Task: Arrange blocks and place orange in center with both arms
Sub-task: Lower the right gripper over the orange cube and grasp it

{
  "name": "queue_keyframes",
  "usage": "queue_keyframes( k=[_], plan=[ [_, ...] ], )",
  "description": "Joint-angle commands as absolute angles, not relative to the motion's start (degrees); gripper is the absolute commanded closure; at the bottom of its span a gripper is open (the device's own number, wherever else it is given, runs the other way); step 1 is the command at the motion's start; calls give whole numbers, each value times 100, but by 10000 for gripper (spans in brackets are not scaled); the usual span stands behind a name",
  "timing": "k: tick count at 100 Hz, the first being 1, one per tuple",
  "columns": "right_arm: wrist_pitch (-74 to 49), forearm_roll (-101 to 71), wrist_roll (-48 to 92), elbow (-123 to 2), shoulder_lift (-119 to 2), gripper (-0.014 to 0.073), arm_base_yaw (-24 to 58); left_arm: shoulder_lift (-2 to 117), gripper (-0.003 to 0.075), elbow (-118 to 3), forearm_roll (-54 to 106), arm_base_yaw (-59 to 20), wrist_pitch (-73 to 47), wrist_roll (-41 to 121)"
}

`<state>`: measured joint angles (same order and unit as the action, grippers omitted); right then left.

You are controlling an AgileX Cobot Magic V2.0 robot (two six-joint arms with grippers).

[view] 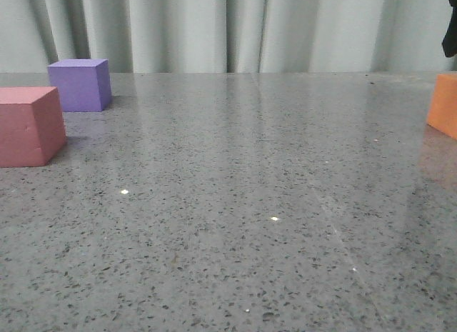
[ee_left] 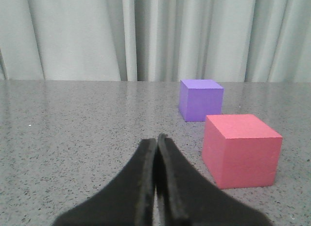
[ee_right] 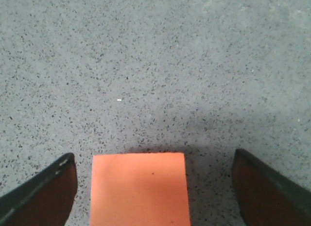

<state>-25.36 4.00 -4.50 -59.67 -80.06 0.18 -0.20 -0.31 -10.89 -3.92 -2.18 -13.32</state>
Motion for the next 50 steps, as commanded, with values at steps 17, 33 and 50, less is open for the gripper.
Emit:
queue_keyframes(
  k=[17,33,50],
  plan=[
    [-2314,387,-409,-6173,-7858,-42,-6,-208,730,291,-1045,-377,237,-1335],
    [-2439,342,-409,-6173,-7858,-42,29,-208,730,291,-1045,-377,237,-1335],
    [-2485,342,-404,-6173,-7865,-42,161,-208,730,291,-1045,-377,237,-1335]
  ],
)
